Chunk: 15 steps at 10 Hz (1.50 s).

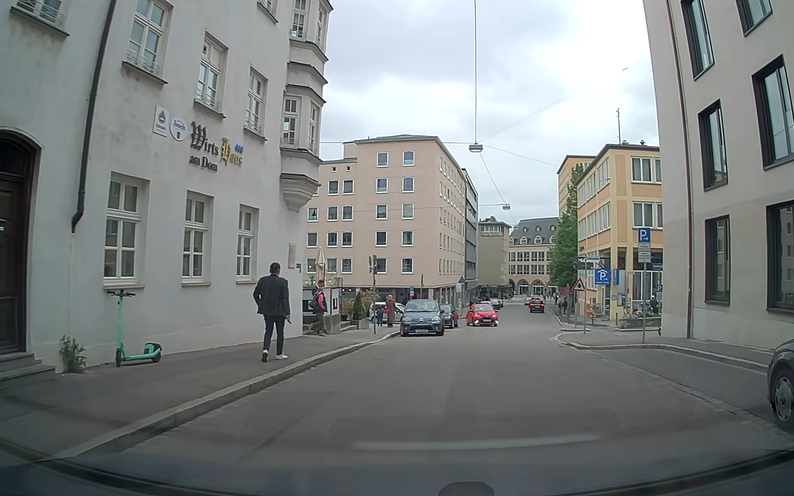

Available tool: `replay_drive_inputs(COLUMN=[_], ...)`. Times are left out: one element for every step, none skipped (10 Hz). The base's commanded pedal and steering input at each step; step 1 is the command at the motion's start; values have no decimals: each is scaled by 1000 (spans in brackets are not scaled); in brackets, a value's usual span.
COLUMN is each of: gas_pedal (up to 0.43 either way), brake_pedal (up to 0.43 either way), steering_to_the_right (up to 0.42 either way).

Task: Follow the waypoints while adhering to traffic rules and regulations

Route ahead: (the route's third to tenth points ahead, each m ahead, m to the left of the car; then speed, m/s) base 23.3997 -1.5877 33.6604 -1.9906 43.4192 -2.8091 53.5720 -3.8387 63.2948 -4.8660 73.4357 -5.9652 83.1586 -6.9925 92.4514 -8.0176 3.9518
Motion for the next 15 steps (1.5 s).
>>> replay_drive_inputs(gas_pedal=[87,87,87,79,79,79,59,59,47,39,39,39,39,39,39], brake_pedal=[0,0,0,0,0,0,0,0,0,0,0,0,0,0,0], steering_to_the_right=[178,178,176,167,159,146,131,120,106,89,71,58,40,29,23])
